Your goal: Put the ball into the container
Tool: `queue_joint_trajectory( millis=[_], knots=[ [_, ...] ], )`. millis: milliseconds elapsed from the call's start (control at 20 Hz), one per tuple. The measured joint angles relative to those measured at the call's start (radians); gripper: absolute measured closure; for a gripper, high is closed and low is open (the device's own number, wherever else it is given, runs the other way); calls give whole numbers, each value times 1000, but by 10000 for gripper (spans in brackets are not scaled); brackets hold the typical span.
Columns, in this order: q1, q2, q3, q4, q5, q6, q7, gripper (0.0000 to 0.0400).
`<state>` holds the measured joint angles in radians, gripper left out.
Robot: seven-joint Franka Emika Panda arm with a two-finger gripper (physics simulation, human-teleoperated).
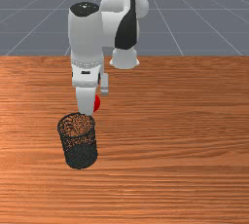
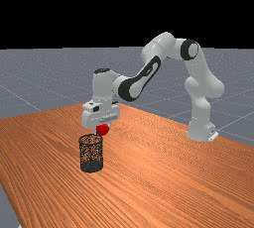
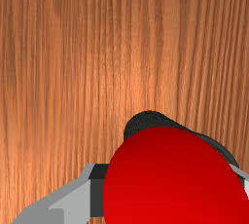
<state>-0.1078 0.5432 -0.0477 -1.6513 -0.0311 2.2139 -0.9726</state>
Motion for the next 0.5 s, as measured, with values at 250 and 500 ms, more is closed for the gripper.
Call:
queue_joint_trajectory(
  millis=[250,500],
  knots=[
    [-18,9,-9,11,5,-5,-6,121],
    [-16,112,-11,193,5,-125,8,121]
  ],
)
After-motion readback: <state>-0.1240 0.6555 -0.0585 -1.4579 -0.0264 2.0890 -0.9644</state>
